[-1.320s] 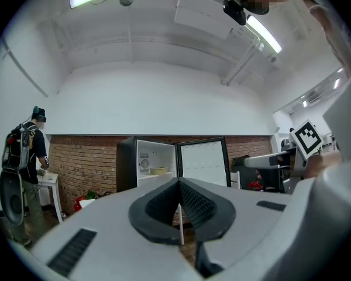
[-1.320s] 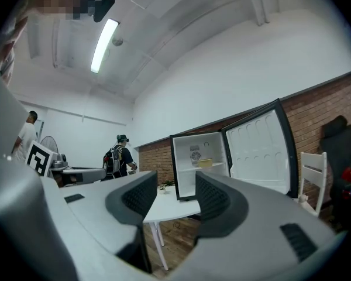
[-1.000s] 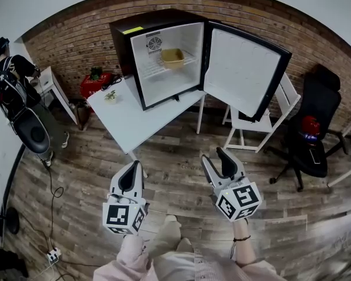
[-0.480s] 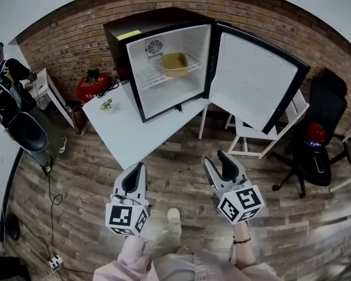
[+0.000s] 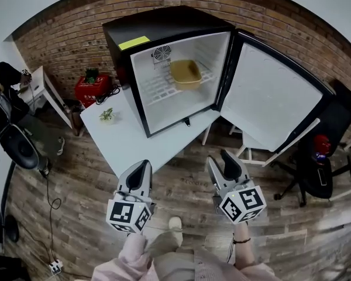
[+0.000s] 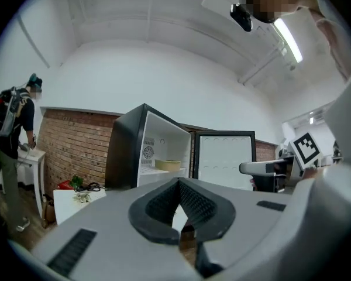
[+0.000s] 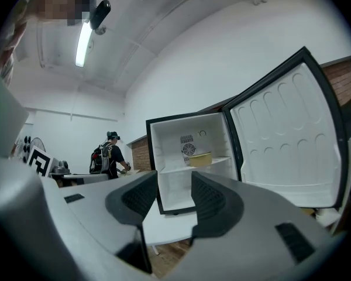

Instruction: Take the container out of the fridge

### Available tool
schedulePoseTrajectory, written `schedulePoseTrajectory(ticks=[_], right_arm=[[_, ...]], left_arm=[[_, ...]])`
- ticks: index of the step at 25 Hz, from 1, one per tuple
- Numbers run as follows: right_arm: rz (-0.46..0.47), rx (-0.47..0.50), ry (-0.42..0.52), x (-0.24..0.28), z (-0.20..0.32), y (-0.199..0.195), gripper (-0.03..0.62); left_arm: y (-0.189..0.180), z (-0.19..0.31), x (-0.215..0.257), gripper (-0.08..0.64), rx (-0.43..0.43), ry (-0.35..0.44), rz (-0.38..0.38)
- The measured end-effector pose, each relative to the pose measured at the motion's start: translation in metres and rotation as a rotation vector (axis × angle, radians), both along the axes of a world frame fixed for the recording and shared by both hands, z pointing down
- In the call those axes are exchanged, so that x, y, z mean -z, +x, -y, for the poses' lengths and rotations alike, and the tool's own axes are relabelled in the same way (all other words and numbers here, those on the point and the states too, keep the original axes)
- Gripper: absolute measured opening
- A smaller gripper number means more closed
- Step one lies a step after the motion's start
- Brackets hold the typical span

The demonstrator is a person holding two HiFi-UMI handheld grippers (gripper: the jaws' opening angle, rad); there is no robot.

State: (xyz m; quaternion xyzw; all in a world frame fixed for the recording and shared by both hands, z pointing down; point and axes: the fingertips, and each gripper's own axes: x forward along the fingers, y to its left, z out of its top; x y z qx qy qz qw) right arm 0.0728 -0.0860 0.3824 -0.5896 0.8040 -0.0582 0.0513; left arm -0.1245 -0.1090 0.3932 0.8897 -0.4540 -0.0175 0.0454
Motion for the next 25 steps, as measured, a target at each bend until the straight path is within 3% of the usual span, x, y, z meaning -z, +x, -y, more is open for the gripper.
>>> schedulePoseTrajectory(ticks=[15, 25], right_arm=[[-0.025, -0.03, 0.014, -0.004, 0.052, 0.02, 0.186], [-0.079, 0.02, 0.044, 0.004, 0.125, 0.041, 0.186]], left_arm=[[0.042, 0.067, -0.006, -0.008, -0.102, -0.024, -0.001], [0.077, 0.133, -0.003, -0.008, -0.089, -0.035, 0.011]])
